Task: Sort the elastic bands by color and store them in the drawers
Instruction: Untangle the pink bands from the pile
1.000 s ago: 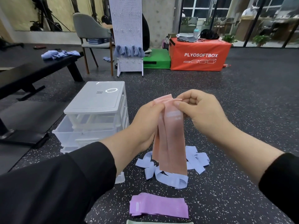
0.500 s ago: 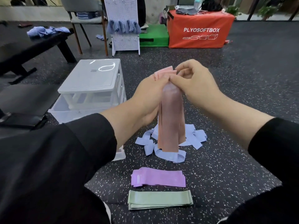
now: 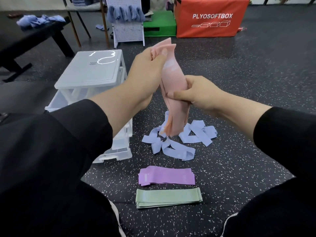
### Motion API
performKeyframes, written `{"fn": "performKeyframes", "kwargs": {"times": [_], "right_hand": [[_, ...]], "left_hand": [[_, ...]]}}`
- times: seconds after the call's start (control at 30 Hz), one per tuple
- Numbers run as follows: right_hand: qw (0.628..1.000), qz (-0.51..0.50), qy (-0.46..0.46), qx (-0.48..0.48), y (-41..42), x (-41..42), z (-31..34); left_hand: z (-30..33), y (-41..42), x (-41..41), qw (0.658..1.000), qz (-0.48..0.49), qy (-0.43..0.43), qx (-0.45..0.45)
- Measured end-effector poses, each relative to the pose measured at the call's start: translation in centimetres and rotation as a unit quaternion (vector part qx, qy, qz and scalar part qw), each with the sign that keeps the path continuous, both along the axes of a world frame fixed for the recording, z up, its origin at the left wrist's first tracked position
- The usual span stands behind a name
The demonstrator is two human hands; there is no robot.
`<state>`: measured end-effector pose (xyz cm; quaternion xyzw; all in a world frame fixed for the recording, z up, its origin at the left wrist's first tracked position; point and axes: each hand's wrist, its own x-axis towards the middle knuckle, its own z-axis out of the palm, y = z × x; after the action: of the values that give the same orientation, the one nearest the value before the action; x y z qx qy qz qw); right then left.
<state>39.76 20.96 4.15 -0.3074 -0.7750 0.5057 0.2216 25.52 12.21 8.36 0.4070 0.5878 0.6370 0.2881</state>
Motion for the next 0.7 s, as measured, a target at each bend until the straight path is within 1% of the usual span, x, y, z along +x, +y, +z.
{"fn": "performKeyframes", "kwargs": {"times": [0.07, 0.13, 0.27, 0.4, 0.57, 0.7], "right_hand": [[1.0, 0.003, -0.017, 0.01, 0.2, 0.4, 0.0], [1.0, 0.01, -0.022, 0.003, 0.2, 0.9, -0.1], [0.998, 0.022, -0.035, -0.037, 0.6, 2.8, -0.5], [0.996, 0.01, -0.059, -0.065, 1.6, 5.8, -2.0], [0.991, -0.055, -0.071, -0.102, 2.4, 9.8, -5.3], [0.983, -0.12, -0.085, -0.113, 2.0, 13.3, -10.3]], "left_hand": [[-0.5, 0.1, -0.6, 0.999, 0.005, 0.048, -0.015], [-1.0, 0.2, -0.8, 0.997, -0.001, 0.071, -0.025], [-1.9, 1.4, 0.0, 0.995, -0.032, 0.085, -0.039], [-3.4, 3.5, 2.2, 0.991, -0.063, 0.102, -0.058], [-6.4, 6.2, 5.9, 0.988, -0.084, 0.089, -0.093], [-10.7, 7.7, 9.0, 0.982, -0.101, 0.08, -0.135]]}}
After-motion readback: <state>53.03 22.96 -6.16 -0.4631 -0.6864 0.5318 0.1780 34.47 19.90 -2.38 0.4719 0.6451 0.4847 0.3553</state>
